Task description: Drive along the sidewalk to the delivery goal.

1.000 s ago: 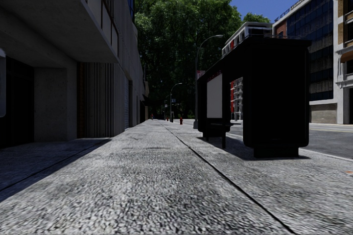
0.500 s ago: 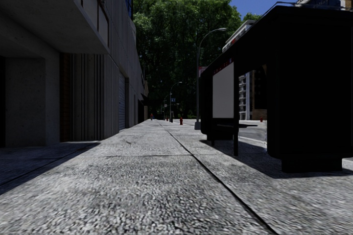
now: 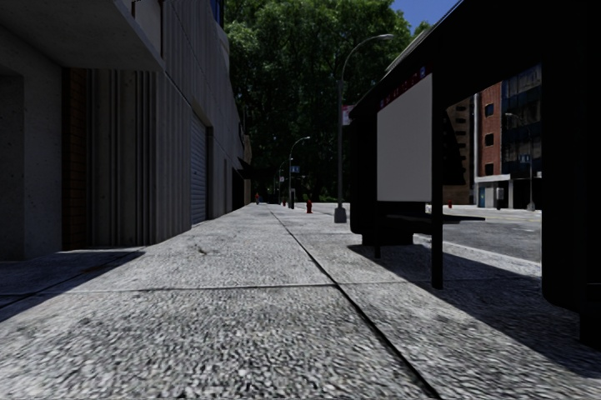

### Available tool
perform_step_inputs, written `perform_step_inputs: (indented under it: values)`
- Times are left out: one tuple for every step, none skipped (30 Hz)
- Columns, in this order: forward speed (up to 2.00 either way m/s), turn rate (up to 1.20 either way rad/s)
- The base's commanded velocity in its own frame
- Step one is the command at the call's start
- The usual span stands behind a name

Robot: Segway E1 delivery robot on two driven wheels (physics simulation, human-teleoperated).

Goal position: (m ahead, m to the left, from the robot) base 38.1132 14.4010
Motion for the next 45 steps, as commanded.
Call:
perform_step_inputs:
  values:
    - [2.0, 0.0]
    - [2.0, 0.0]
    - [2.0, 0.0]
    - [2.0, 0.0]
    - [2.0, 0.0]
    - [2.0, 0.0]
    - [2.0, 0.0]
    - [2.0, 0.0]
    - [2.0, 0.0]
    - [2.0, 0.0]
    - [2.0, 0.0]
    - [2.0, 0.0]
    - [2.0, 0.0]
    - [2.0, 0.0]
    - [2.0, 0.0]
    - [2.0, 0.0]
    - [2.0, 0.0]
    - [2.0, 0.0]
    - [2.0, 0.0]
    - [2.0, 0.0]
    - [2.0, 0.0]
    - [2.0, 0.0]
    - [2.0, 0.0]
    - [2.0, 0.0]
    - [2.0, 0.0]
    - [2.0, 0.0]
    - [2.0, 0.0]
    - [2.0, 0.0]
    - [2.0, 0.0]
    - [2.0, 0.0]
    - [2.0, 0.0]
    - [2.0, 0.0]
    - [2.0, 0.0]
    - [2.0, 0.0]
    - [2.0, 0.0]
    - [2.0, 0.0]
    - [2.0, 0.0]
    - [2.0, 0.0]
    - [2.0, 0.0]
    - [2.0, 0.0]
    - [2.0, 0.0]
    - [2.0, 0.0]
    - [2.0, 0.0]
    - [2.0, 0.0]
    - [2.0, 0.0]
